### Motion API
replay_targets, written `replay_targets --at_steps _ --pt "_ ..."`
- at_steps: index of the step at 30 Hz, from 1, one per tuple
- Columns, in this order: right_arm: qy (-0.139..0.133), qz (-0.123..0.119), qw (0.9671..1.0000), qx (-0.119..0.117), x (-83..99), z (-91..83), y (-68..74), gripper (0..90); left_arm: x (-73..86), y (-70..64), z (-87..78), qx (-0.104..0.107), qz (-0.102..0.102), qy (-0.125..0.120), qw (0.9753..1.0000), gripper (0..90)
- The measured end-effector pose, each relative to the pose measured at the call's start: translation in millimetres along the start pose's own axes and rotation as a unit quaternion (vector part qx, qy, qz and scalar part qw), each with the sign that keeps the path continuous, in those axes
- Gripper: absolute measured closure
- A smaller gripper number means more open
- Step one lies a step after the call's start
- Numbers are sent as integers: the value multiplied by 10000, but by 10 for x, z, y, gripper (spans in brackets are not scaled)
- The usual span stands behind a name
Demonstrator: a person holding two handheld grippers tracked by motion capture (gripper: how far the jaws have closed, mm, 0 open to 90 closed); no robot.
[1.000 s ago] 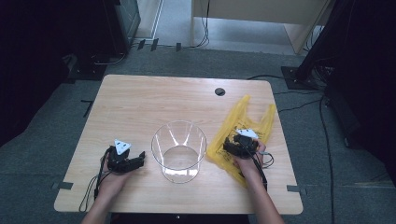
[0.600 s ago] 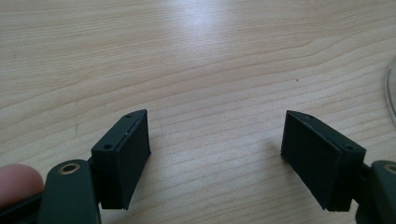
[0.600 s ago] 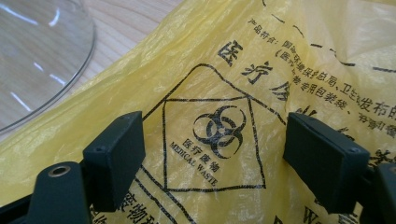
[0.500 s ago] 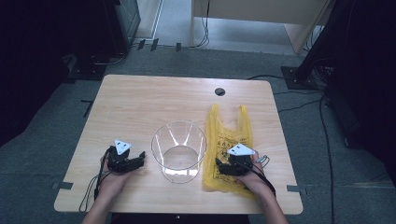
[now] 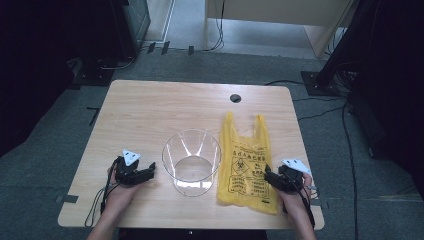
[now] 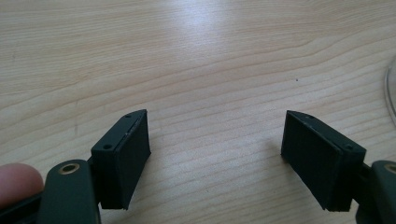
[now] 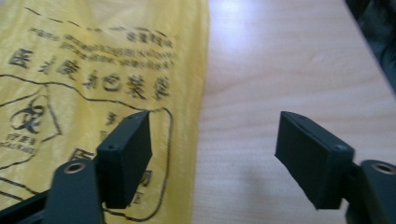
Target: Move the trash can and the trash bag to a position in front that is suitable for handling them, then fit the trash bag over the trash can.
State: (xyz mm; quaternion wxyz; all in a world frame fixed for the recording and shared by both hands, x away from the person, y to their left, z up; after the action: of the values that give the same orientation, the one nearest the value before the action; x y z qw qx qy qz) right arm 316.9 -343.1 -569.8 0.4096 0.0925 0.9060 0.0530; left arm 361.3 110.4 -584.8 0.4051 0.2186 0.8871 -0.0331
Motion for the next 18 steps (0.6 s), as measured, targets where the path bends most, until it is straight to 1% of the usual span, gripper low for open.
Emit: replay_targets --at_steps 1,2,3,4,5,7,10,12,15,16,17,18 --pt "36 48 10000 -47 5 8 4 315 0 0 2 -9 10 1 10000 232" --pt "80 60 9998 -190 13 15 38 327 -1 -1 2 -5 12 0 10000 230" --pt "189 77 9990 -401 39 28 111 347 0 -1 1 6 2 2 10000 229" --pt "226 77 9985 -488 52 33 141 349 0 0 -1 21 -3 -3 10000 228" --pt "225 20 9981 -565 66 45 176 354 0 0 0 22 -3 -4 10000 229" --pt "239 -80 9982 -548 91 64 197 362 0 0 0 11 -2 -2 10000 229" --pt "229 -100 9984 -506 107 73 203 359 0 -1 0 10 -4 -2 10000 229" --pt "176 -84 9987 -463 111 82 190 360 0 -1 1 0 10 3 10000 229" --pt "120 -286 9990 -325 123 121 160 365 0 0 0 12 -4 -2 10000 229" --pt "200 -277 9991 -266 140 133 152 369 -2 -2 -1 32 -27 -21 10000 229" --pt "200 -277 9991 -266 140 133 152 369 -2 -2 -1 32 -27 -21 10000 229" --pt "233 -290 9990 -229 134 137 151 388 2 -1 -6 42 -25 -24 10000 229"
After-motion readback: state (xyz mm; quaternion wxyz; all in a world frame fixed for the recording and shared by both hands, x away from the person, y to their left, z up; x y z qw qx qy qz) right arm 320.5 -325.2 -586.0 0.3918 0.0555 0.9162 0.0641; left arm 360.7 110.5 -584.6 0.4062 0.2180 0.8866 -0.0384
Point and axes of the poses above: each handheld gripper's, and its own axes: z roughly forward along the jaws, x roughly out of its underside, y roughly to its left, the point moved 10 cm from there along z, roughly forward along the jaws, and after that the axes turned 9 degrees about z, right-handed, at the moved point
